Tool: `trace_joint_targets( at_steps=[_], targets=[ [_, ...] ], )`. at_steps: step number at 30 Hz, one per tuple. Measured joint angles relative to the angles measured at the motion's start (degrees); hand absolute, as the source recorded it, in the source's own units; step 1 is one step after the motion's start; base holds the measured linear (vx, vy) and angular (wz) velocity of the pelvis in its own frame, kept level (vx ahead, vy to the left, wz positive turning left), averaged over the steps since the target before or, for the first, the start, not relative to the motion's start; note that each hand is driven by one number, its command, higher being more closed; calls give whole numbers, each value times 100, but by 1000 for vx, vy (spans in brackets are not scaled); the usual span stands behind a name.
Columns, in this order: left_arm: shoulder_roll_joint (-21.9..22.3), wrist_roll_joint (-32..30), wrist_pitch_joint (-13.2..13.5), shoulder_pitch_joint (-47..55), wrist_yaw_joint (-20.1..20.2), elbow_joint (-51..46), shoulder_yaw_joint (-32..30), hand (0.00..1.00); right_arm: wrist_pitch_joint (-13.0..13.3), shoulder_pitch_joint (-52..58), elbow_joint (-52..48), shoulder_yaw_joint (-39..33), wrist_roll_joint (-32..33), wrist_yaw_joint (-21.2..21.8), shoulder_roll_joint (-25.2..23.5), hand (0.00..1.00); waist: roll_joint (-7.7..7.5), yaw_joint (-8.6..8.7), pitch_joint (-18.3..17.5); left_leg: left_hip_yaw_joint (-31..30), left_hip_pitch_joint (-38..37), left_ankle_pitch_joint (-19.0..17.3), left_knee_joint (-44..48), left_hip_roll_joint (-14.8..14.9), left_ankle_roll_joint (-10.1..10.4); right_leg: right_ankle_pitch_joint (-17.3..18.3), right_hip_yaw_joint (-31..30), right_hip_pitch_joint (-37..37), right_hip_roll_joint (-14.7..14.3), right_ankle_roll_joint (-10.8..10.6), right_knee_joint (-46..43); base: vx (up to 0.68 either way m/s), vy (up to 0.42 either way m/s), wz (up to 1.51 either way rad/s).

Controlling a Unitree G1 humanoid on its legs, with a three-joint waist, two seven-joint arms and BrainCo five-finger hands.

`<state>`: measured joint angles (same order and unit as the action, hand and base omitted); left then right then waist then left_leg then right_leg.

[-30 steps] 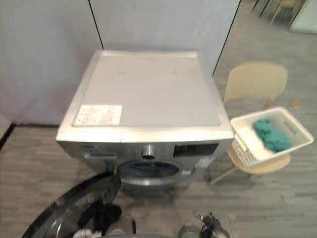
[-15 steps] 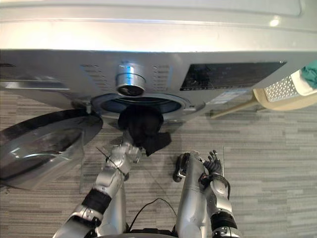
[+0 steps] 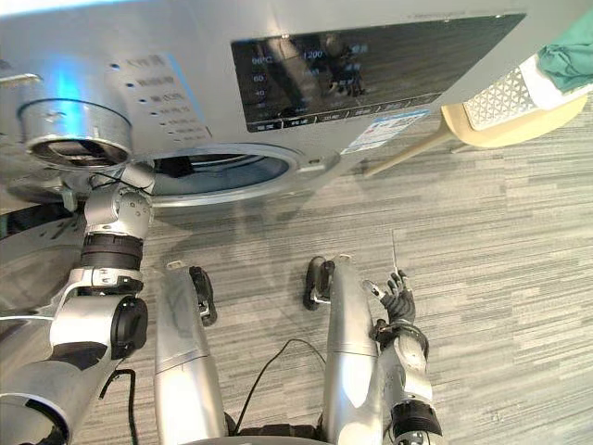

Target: Pick up the laundry basket with both hands and put the clothes into the washing machine.

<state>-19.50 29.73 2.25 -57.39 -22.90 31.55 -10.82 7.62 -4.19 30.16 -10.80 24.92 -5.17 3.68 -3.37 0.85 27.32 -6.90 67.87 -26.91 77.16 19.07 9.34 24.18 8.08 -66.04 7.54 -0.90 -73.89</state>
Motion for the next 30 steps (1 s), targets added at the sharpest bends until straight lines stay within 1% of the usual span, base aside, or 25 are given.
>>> trace_joint_targets(
  at_steps=[1,2,4,5,6,7,8,9,10,11,12,13,15,16,17,19,20,21,24,25,28,30],
  targets=[
    [-24,-2,49,-30,-132,1,4,100,15,24,56,-28,50,3,3,0,0,-3,0,-54,55,20,7,1,37,-8,20,-36,-46,15,-10,-32,-104,-6],
    [-25,-11,45,-31,-174,1,17,100,23,54,102,-38,50,4,18,0,0,-4,0,-78,67,28,7,4,52,-13,43,-40,-50,24,-13,-29,-104,-1],
    [-112,-287,17,-51,-384,0,123,100,46,227,245,-44,47,-9,61,0,0,8,0,-106,71,42,-5,13,78,-20,77,-41,-49,39,-13,-20,-81,0],
    [-191,-573,-8,-52,-542,0,277,100,48,391,357,-37,48,-22,53,0,0,10,0,-108,80,46,-11,12,85,-24,78,-55,-45,46,-14,-15,-71,0],
    [-305,-1147,-85,-52,-708,-4,559,100,49,536,493,20,46,-24,40,0,-1,6,0,-122,123,52,-11,8,91,-35,93,-86,-41,65,-14,-13,-67,0],
    [-383,-1479,-117,-52,-781,-26,738,0,43,605,543,29,68,-28,18,0,-1,5,0,-128,154,57,-7,1,97,-42,95,-116,-41,77,-15,-9,-70,-1],
    [-564,-2501,-297,-74,-877,-195,1181,0,60,762,562,67,116,-58,13,0,-1,4,0,-132,240,61,25,-7,98,-59,100,-185,-41,100,-31,-4,-51,-3],
    [-664,-3143,-400,-135,-881,-245,1477,0,91,815,562,125,153,-81,17,0,-1,5,0,-141,269,61,55,-6,98,-61,99,-203,-41,101,-44,-1,-43,-3],
    [-724,-3547,-463,-197,-888,-245,1680,0,104,829,561,151,154,-87,26,0,-2,6,-1,-145,276,61,70,-6,98,-61,98,-203,-41,100,-49,0,0,0],
    [-841,-4341,-584,-342,-850,-245,2111,0,137,834,559,191,153,-89,46,0,-16,6,-9,-141,279,61,79,-9,97,-66,91,-202,-38,93,-49,0,0,0],
    [-897,-5088,-640,-483,-784,-246,2529,0,210,833,559,246,155,-87,79,0,-23,3,-13,-131,275,60,82,-12,97,-73,81,-201,-36,84,-48,0,-35,0],
    [-906,-5395,-657,-545,-705,-246,2686,0,245,832,555,277,159,-82,97,0,-24,4,-14,-126,273,60,84,-10,96,-77,76,-201,-38,80,-48,-4,-43,-2],
    [-884,-6313,-656,-679,-360,-153,3138,0,330,829,550,420,220,-66,181,0,-29,20,-17,-96,239,60,81,18,95,-101,41,-202,-46,69,-35,-6,-39,-8],
    [-863,-6497,-653,-682,-274,-99,3172,0,330,823,549,422,241,-60,192,0,-31,32,-18,-87,229,59,77,34,95,-108,35,-202,-53,68,-29,-7,-41,-12],
    [-809,-6725,-647,-688,-64,99,3165,0,331,820,549,427,330,-39,189,0,-33,67,-19,-69,217,60,74,72,95,-120,31,-202,-75,72,-18,-11,-53,-12],
    [-717,-6762,-686,-712,230,584,3057,0,322,818,553,515,451,11,187,0,-59,148,-34,-55,201,60,62,120,96,-140,0,-221,-148,63,13,-12,-63,-16],
    [-701,-6725,-717,-713,303,687,3023,0,315,818,560,517,481,16,182,0,-79,156,-46,-37,196,60,54,138,96,-148,-11,-236,-155,75,16,-6,-67,-19],
    [-650,-6653,-802,-715,381,806,2962,0,312,818,564,519,486,16,166,0,-85,156,-50,-27,191,60,43,200,97,-170,-12,-240,-200,100,43,-2,-68,-14],
    [-590,-6655,-818,-717,393,884,2744,0,312,818,575,512,485,17,137,0,-119,167,-70,-11,164,70,-21,221,116,-189,-10,-250,-238,126,83,11,-74,-8],
    [-592,-6655,-829,-720,394,902,2579,0,314,815,633,512,485,21,124,0,-170,167,-102,2,148,82,-69,250,137,-200,-10,-253,-257,144,111,25,-90,-6],
    [-596,-6637,-858,-742,391,902,2289,0,308,816,671,509,486,23,83,0,-251,155,-151,-6,149,87,-109,284,147,-203,3,-253,-286,151,147,24,-59,-4],
    [-592,-6482,-876,-743,388,902,2054,0,309,816,667,496,486,19,44,0,-286,156,-173,-3,151,87,-118,283,147,-202,30,-249,-284,151,163,29,-52,-1]
  ],
)
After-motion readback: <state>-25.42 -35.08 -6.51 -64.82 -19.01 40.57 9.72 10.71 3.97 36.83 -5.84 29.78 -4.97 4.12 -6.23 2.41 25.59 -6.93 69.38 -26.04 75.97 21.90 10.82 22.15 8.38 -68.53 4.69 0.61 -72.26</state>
